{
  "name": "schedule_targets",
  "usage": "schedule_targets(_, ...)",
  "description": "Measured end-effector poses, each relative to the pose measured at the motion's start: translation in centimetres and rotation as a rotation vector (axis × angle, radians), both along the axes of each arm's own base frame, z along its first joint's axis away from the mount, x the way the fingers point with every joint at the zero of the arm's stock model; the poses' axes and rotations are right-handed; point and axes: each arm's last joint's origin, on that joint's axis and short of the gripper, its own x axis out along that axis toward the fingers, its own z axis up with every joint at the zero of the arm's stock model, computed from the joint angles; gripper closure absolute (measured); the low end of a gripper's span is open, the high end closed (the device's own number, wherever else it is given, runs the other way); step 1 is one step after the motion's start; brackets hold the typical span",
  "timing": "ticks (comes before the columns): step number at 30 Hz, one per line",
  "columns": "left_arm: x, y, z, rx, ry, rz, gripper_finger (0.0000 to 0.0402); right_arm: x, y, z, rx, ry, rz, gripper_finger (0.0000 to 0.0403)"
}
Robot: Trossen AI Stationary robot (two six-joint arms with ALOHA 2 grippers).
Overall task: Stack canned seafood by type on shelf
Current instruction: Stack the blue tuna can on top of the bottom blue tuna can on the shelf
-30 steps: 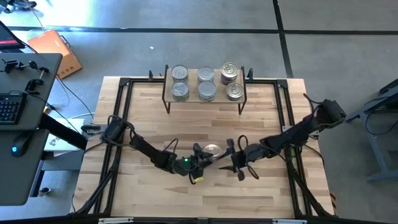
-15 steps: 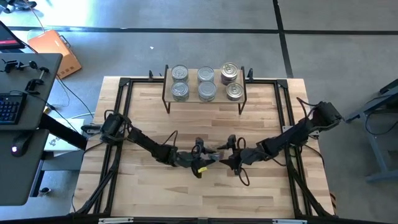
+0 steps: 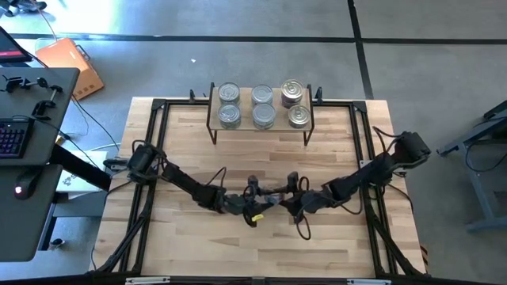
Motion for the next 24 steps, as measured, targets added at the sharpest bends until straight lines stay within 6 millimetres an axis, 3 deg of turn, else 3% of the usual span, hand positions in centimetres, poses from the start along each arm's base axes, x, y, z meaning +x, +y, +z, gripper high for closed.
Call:
schedule_targets(7,-1.6,-0.5,0.8,0.145,0.146,0.082,0.0171,-0.9,1.3,2.6,-0.030,0.104,-0.107,0.0234)
schedule_targets(11,-2.2,-0.5,1.2,0.164,0.160,0.183,0.0165,-1.1,1.9,6.4,-0.070,0.101,-0.123,0.0234)
schedule_targets(15,-2.4,-0.4,0.9,0.169,0.168,0.228,0.0169,-1.8,1.8,9.0,-0.243,0.150,-0.204,0.0234)
schedule_targets(19,-2.4,-0.4,1.0,0.133,0.149,0.239,0.0174,-2.1,0.0,12.7,-0.448,0.154,-0.328,0.0234)
schedule_targets(24,-2.5,-0.3,0.8,0.121,0.157,0.241,0.0178,-2.1,-4.7,15.4,-0.548,0.236,-0.452,0.0234)
